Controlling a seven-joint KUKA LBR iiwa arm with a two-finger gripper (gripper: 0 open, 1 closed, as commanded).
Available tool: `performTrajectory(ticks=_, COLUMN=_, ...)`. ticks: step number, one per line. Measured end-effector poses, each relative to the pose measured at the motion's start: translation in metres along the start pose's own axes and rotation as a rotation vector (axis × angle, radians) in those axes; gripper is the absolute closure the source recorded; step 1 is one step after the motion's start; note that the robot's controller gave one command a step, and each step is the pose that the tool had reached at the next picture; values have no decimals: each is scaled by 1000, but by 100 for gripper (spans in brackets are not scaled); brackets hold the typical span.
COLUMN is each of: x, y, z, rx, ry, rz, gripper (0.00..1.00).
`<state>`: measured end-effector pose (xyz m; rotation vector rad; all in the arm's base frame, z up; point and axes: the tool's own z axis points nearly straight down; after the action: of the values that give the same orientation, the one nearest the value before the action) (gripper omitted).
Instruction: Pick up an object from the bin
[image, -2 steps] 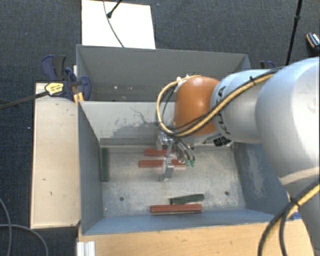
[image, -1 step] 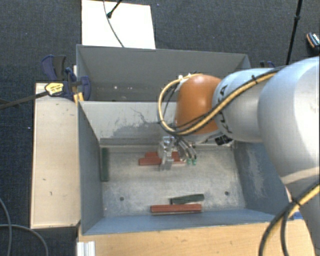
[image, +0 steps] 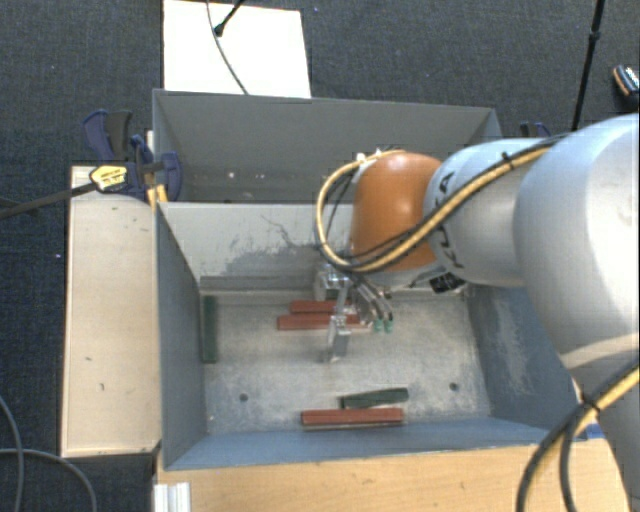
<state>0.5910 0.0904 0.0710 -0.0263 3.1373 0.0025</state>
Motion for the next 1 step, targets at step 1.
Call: performTrajectory(ticks=1, x=1, y=15, z=0, rx=-1, ry=-2, rz=52, gripper=0)
